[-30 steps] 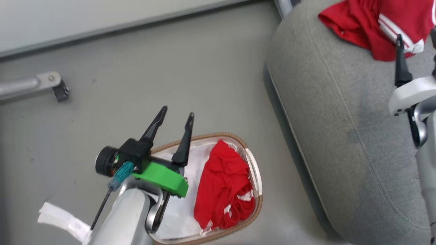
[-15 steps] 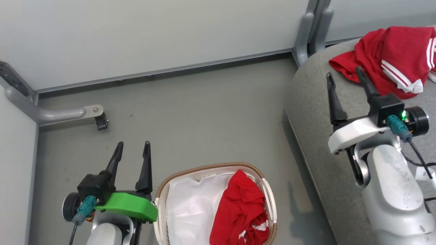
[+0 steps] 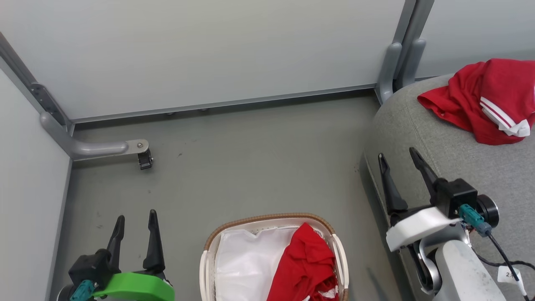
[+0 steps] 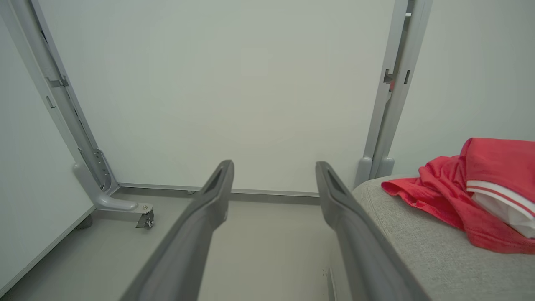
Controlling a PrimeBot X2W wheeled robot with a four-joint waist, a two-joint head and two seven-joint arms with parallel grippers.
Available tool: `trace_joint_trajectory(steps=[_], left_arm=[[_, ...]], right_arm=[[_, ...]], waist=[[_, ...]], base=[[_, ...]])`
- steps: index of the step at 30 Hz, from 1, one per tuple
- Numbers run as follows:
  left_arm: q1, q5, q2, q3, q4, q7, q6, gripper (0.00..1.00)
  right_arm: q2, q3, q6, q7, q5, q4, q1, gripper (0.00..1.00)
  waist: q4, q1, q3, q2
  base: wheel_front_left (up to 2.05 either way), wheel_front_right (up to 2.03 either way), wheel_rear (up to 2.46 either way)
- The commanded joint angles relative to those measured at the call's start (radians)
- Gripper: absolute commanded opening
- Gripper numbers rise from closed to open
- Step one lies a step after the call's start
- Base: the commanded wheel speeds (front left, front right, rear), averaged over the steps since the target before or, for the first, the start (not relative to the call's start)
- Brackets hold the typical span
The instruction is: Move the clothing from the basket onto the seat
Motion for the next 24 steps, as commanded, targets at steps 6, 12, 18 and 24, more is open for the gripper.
trace_joint_trajectory(steps=[6,12,18,24], left_arm=[[0.055,-0.02,0.0,-0.014,-0.016,-0.001,0.013,1.0],[0.072,-0.023,0.0,-0.025,-0.02,-0.001,0.016,1.0],[0.074,-0.022,-0.001,-0.029,-0.011,-0.001,0.011,1.0],[0.064,-0.017,-0.001,-0.032,-0.009,-0.001,0.007,1.0]], right_arm=[[-0.004,-0.009,-0.001,-0.002,0.016,-0.023,0.096,1.0],[-0.003,-0.016,-0.001,-0.002,0.04,-0.024,0.14,1.0],[-0.003,-0.017,-0.001,-0.002,0.044,-0.015,0.141,1.0],[-0.003,-0.012,-0.001,-0.002,0.045,-0.006,0.132,1.0]], waist=[[0.002,0.0001,-0.027,0.0],[-0.002,0.0001,-0.037,0.0],[-0.008,0.0001,-0.038,0.0],[-0.008,0.0001,-0.038,0.0]], base=[[0.0,0.0,0.0],[0.0,0.0,0.0],[0.0,0.0,0.0],[0.0,0.0,0.0]])
